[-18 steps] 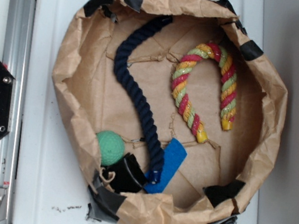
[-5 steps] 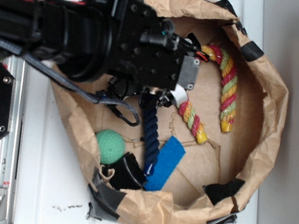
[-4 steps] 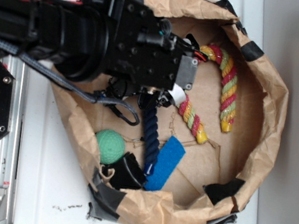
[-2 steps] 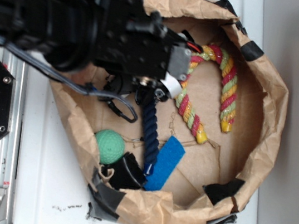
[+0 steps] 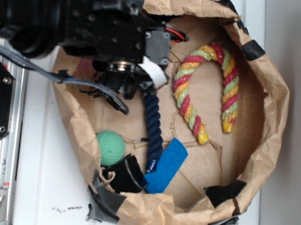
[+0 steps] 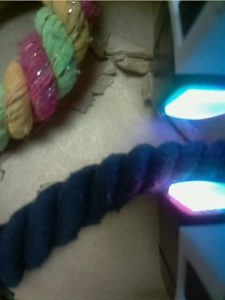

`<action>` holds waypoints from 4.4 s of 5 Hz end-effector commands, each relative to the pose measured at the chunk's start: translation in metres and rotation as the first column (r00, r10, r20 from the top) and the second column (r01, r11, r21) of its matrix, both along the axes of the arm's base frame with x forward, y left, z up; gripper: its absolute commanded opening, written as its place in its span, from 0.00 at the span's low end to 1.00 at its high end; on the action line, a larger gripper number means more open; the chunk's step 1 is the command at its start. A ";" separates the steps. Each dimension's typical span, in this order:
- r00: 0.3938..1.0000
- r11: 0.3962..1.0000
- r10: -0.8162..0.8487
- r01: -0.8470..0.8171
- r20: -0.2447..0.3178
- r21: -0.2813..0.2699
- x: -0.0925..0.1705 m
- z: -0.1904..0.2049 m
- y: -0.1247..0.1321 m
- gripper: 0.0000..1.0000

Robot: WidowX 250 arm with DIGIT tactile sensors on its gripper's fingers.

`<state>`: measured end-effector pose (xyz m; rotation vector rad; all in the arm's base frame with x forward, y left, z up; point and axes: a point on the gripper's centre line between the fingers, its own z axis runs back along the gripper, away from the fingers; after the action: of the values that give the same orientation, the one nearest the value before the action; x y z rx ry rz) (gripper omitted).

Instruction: Grab the blue rope.

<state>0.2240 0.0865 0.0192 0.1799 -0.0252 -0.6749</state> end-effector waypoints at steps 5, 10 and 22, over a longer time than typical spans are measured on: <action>0.956 0.992 0.130 -0.124 0.264 -0.039 0.011 0.101 -0.020 0.00; 1.000 0.965 -0.011 0.011 0.000 -0.262 0.030 0.042 -0.047 1.00; 0.966 0.959 0.248 -0.235 0.071 -0.157 -0.002 0.064 0.019 0.00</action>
<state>0.2237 0.1047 0.0688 0.0292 -0.0883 -0.4417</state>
